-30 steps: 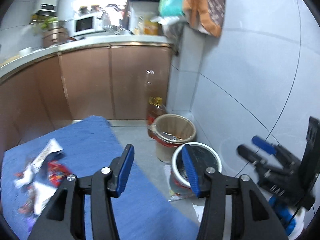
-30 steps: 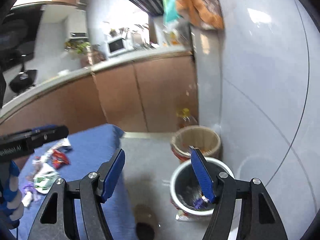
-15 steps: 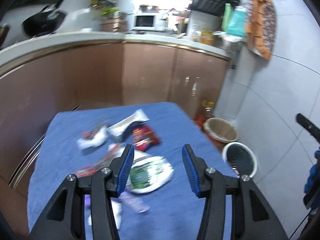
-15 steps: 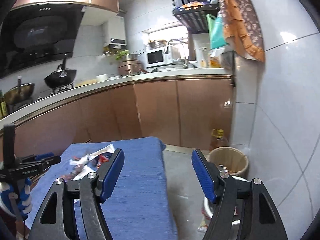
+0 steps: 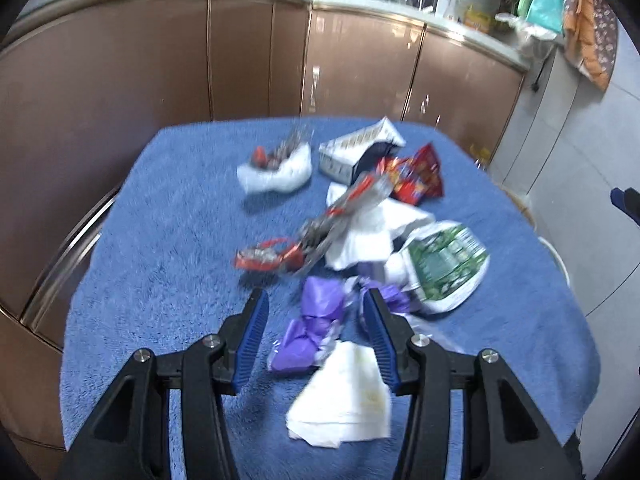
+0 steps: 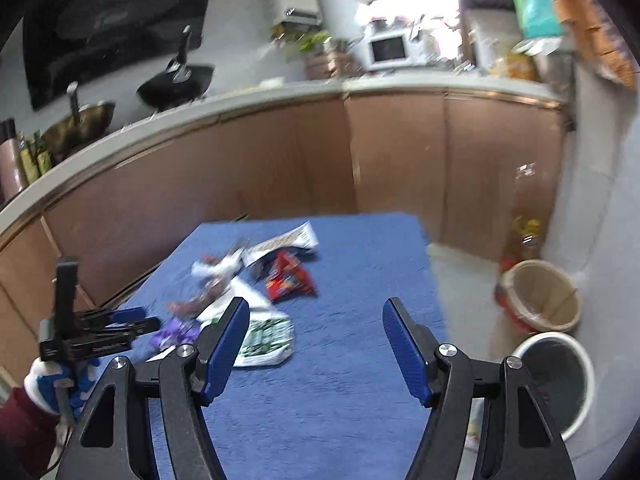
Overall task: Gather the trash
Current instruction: 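Move both tools back over the table toward the remaining trash, then grasp the purple wrapper with the left tool while the right tool grasps the green milk carton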
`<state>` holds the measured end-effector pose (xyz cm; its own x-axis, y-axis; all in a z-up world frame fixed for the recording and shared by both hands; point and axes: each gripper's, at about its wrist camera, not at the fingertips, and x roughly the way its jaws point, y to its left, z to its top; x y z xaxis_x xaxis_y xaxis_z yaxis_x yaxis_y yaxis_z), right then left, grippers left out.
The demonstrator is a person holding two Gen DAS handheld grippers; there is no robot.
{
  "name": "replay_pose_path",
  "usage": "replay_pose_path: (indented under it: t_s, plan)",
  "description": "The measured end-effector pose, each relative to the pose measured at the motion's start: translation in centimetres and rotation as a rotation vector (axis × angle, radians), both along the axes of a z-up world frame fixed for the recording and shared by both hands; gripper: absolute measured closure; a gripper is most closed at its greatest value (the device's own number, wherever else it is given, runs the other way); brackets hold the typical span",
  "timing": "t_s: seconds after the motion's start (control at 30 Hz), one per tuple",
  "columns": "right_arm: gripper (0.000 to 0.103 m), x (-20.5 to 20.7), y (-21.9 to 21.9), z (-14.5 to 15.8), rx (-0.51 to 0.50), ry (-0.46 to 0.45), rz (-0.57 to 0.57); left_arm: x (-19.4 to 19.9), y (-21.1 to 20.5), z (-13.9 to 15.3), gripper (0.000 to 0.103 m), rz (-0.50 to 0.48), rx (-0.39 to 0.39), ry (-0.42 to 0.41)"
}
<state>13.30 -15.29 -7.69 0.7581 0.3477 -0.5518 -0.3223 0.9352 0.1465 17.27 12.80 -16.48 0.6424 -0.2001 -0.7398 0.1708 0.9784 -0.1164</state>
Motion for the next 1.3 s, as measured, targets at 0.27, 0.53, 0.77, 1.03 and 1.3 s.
replay_pose_path:
  t_s: [0.27, 0.53, 0.77, 1.03, 1.3]
  plan:
    - [0.043, 5.1, 3.8, -6.6, 0.015, 0.187, 0.114, 1.8, 0.5, -2.9, 0.066, -0.037, -0.030, 0.069]
    - [0.044, 9.6, 5.3, -9.8, 0.038, 0.272, 0.238, 2.3, 1.0, -4.1, 0.072, -0.034, -0.059, 0.102]
    - [0.038, 11.7, 7.4, -10.6, -0.094, 0.268, 0.391, 2.7, 1.3, -4.3, 0.072, -0.025, -0.071, 0.089]
    - [0.024, 14.3, 9.4, -11.4, -0.169, 0.272, 0.639, 3.8, 0.8, -4.2, 0.072, -0.005, -0.064, 0.095]
    - [0.016, 14.3, 9.5, -12.4, -0.137, 0.315, 0.822, 4.6, -0.2, -4.1, 0.072, 0.017, -0.040, 0.104]
